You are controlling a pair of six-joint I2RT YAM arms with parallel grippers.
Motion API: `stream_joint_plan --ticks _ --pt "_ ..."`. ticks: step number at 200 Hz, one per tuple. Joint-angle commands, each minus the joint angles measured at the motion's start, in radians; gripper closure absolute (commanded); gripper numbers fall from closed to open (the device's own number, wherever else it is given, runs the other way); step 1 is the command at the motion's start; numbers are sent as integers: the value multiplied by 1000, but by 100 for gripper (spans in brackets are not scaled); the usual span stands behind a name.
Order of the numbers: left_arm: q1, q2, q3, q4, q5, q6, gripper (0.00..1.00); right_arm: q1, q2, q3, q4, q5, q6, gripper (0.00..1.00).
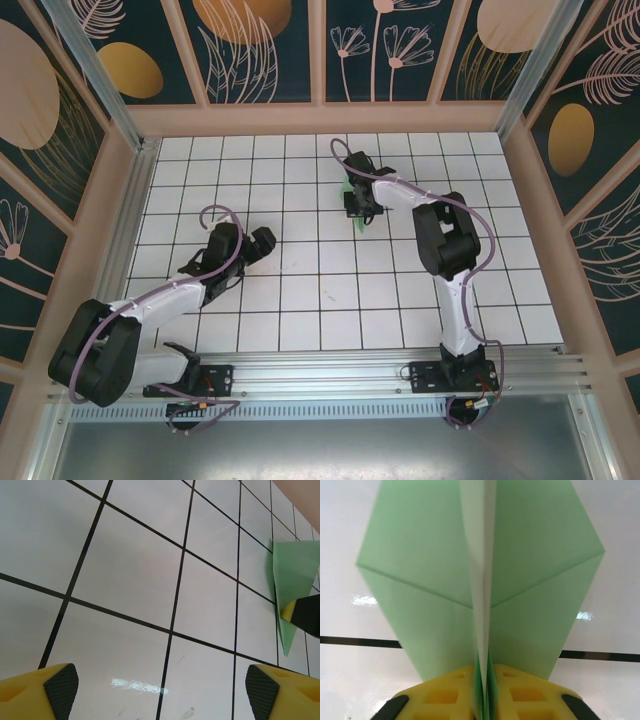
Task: Fold a paper plane with a square sheet of paper (pick it up from the middle)
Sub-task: Place the paper plane at the top-center of the table.
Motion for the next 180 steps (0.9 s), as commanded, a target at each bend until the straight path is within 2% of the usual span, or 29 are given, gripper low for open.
stream_joint_plan --ticks 1,71,99,122,145,180 --pt "5 12 22 -16 -6 15 11 -5 24 37 -47 -17 -19 80" --pt "5 4 22 -24 -3 18 8 -5 36 78 -82 1 -3 77" --pt "7 -7 49 -50 -26 34 7 -3 -31 101 -93 4 15 74" --pt "8 -22 90 -93 -69 62 7 -3 -148 96 -72 31 47 55" --pt "17 -47 140 -140 -138 96 6 -6 -312 29 -6 103 86 40" --pt "65 -107 193 -180 -274 159 2 -23 -598 -191 183 312 129 19"
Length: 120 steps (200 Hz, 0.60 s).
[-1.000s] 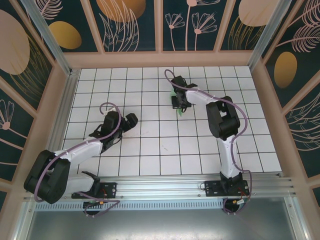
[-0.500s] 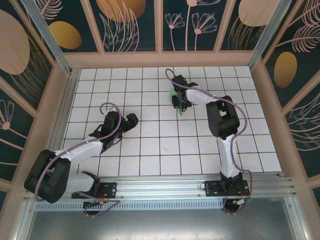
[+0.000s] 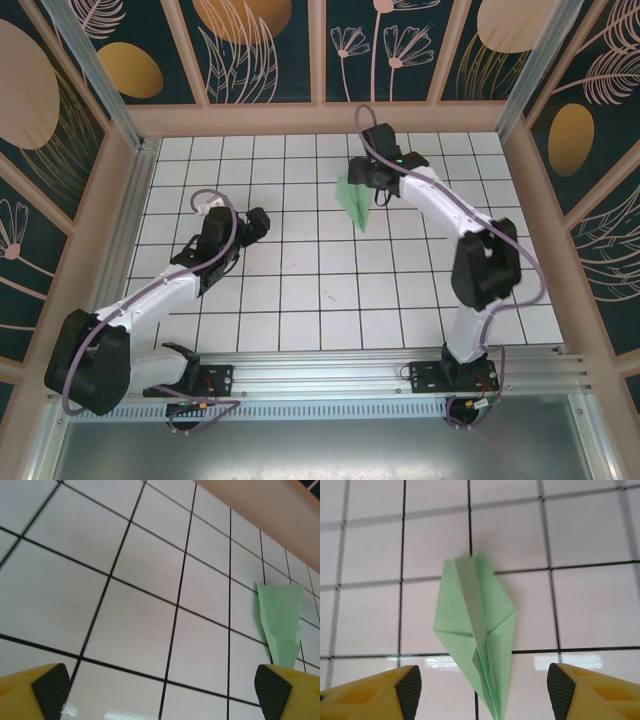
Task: Fold a paper plane with a square sheet of paper (pick it up from the middle)
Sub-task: Place the paper plane at the top-center of the table.
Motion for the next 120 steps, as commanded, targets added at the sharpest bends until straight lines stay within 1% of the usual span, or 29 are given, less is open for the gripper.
stream_joint_plan --ticks 1,19,29,51,74,90,107,120 --pt "36 -52 50 -57 -136 76 1 -20 -202 -129 149 192 41 18" --pt "60 -89 59 -57 -220 113 1 -53 -349 -286 256 314 64 6" --pt "79 -111 49 -33 -243 143 1 -78 -425 -381 324 358 71 1" --pt "110 -155 8 53 -291 224 1 -134 -552 -570 448 420 59 1" --pt "125 -180 -55 151 -451 303 1 -217 -603 -699 483 458 72 1" --pt "135 -196 -115 245 -545 363 1 -247 -628 -813 586 486 26 1" --pt "151 -215 -187 352 -596 438 1 -270 -646 -933 716 489 -30 1" --pt "172 -218 -224 397 -606 474 2 -286 -649 -1012 811 488 -60 1"
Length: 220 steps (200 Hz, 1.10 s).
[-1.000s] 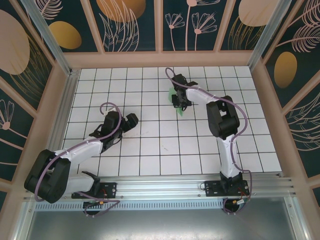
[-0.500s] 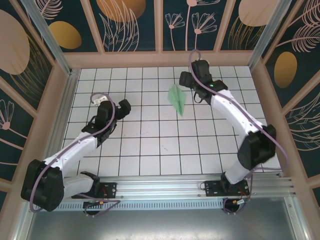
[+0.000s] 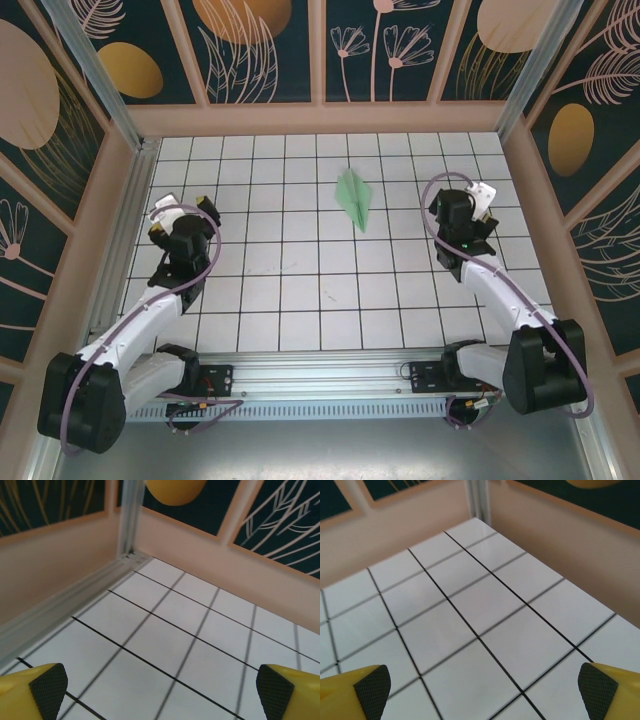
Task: Fold a paper plane with a square sheet of paper (pick it up from the middle)
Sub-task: Place the paper plane at the top-center of the table, then reset both arms
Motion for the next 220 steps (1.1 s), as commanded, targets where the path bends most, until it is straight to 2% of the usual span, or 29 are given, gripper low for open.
stream_joint_plan --ticks 1,20,54,76,112,155,187,220 --pt "33 -20 -67 172 -125 137 1 -25 -36 -112 252 47 -76 1" --pt "65 -16 -118 229 -109 171 2 -36 -35 -230 419 30 -154 1" --pt "116 36 -188 379 -20 237 1 -42 -19 -387 697 -116 -335 1" --pt "133 96 -218 467 60 286 1 -54 22 -432 825 -213 -383 1" --pt "159 202 -273 652 176 364 2 -91 106 -453 983 -344 -385 1" --pt "201 275 -311 842 351 387 1 -145 184 -461 1098 -471 -377 1" --pt "240 322 -321 954 471 374 1 -156 276 -469 1206 -474 -377 1" --pt "257 429 -316 1063 484 378 1 -183 347 -473 1270 -487 -347 1"
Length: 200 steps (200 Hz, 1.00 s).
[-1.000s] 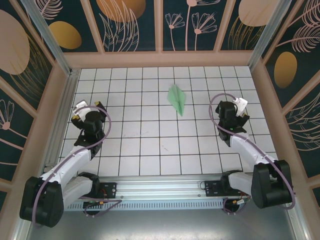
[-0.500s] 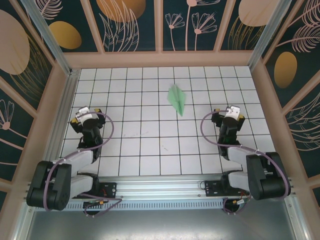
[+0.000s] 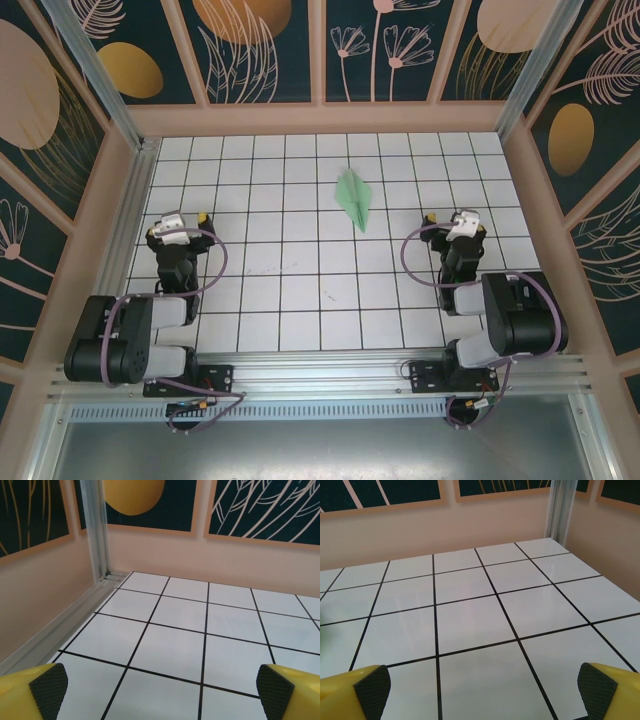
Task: Fold a paper plane with a square sheet of paper (pick it up from the middle)
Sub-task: Reset both arms
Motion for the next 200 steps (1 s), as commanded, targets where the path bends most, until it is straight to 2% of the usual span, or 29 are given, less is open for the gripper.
stream_joint_plan --ticks 1,42,82,117,161,175,200 --pt "17 73 -9 159 58 14 2 -24 32 -15 131 -36 16 1" --pt "25 163 -14 249 57 5 1 -30 63 4 121 -37 22 1" --pt "25 161 28 161 28 -1 1 -50 61 15 96 -75 34 1" --pt "25 159 23 173 26 2 2 -50 61 15 96 -77 34 1" --pt "25 159 12 194 79 19 1 -50 61 15 96 -77 34 1" --pt "25 161 39 136 93 22 2 -50 61 14 96 -76 34 1" --pt "25 162 39 144 95 22 1 -50 61 14 95 -77 34 1"
